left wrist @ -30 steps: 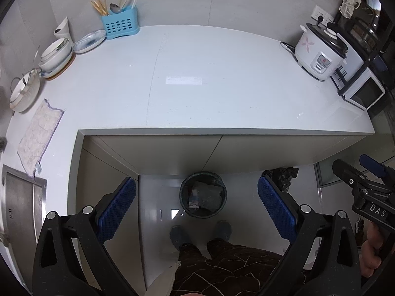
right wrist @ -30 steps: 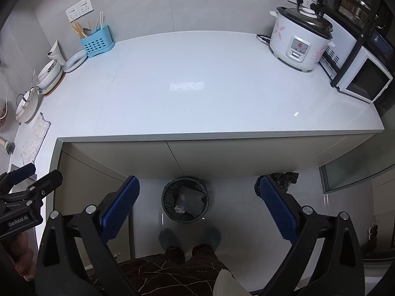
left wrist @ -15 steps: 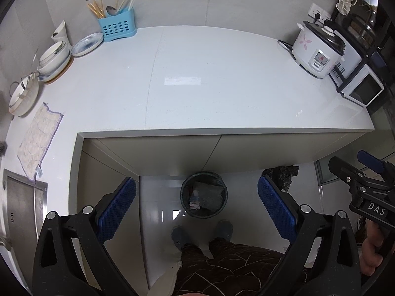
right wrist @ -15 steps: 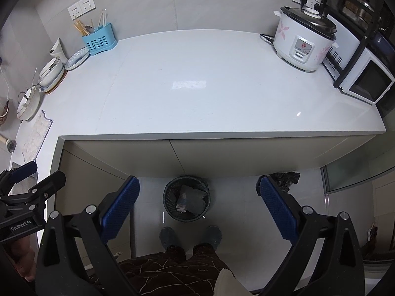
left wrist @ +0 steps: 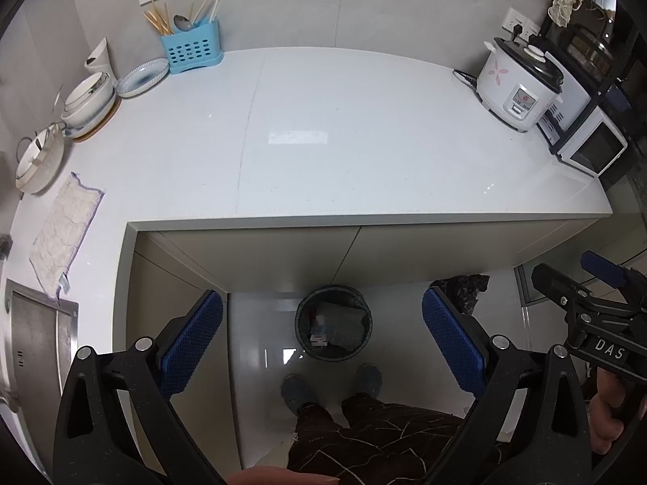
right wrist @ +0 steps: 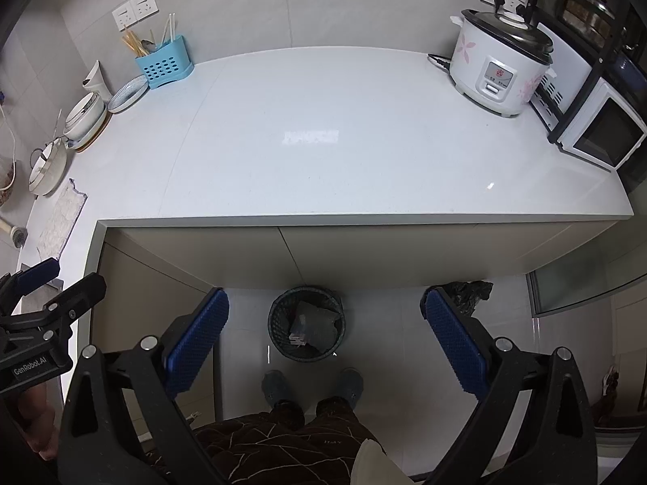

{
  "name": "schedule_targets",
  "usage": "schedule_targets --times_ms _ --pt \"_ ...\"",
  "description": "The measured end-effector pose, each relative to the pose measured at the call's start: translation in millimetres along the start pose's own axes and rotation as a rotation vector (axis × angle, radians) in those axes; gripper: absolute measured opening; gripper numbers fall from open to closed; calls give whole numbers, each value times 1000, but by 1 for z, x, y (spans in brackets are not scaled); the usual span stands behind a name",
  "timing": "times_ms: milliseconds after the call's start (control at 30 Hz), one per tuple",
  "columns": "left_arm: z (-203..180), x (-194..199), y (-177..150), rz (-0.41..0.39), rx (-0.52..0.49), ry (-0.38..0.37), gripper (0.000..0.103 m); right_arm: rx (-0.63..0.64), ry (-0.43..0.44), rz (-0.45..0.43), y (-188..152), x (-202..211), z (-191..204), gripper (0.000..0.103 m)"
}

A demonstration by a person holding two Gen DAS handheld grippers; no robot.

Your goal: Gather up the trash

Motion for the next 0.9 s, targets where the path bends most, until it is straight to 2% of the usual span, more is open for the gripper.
schedule_targets --times_ms 900 --pt "-10 -2 0 9 -9 2 97 10 6 3 1 -2 -1 94"
Point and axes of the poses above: each gripper's, at about its wrist camera, not at the fingertips, and x roughly against the way its jaws point, z to its left, y to its top, the point moved 5 cm from there along -x, roughly the way its jaws point, and after that the axes turned 9 degrees about -x, right-handed, at the moved point
